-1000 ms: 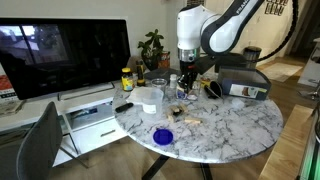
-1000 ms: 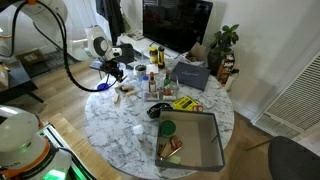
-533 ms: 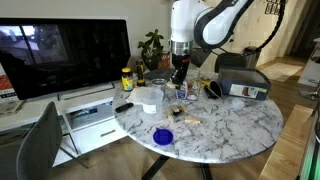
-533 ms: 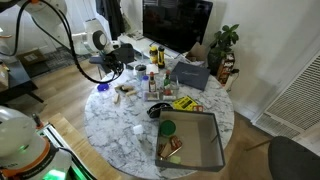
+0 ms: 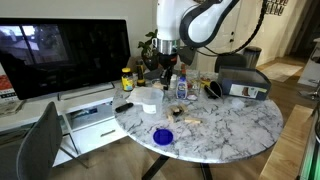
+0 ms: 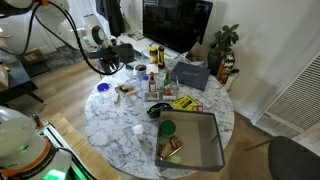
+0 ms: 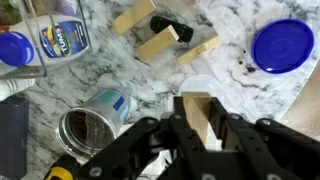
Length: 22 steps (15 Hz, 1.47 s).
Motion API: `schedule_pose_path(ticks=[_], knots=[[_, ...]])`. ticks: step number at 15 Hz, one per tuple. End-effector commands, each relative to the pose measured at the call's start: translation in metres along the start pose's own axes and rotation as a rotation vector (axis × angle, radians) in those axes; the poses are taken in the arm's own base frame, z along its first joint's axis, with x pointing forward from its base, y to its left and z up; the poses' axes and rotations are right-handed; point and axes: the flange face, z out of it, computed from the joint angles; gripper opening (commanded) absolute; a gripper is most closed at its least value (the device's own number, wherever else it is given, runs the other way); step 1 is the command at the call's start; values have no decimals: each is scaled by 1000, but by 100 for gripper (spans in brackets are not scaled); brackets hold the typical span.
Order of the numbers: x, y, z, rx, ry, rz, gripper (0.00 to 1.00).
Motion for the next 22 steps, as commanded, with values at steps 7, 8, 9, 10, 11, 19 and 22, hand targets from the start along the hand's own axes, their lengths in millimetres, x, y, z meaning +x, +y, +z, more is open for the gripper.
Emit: schedule_pose_path(ticks=[7, 8, 9, 10, 11, 19, 22], knots=[[58, -38, 37, -79, -33, -81, 7], [60, -39, 36, -89, -33, -79, 7], [61, -40, 34, -96, -39, -74, 54], [61, -40, 30, -102, -47, -60, 55], [57, -42, 24, -102, -60, -38, 60], [22, -46, -23, -118, -83, 175, 100], [-9, -37, -35, -110, -79, 218, 100]])
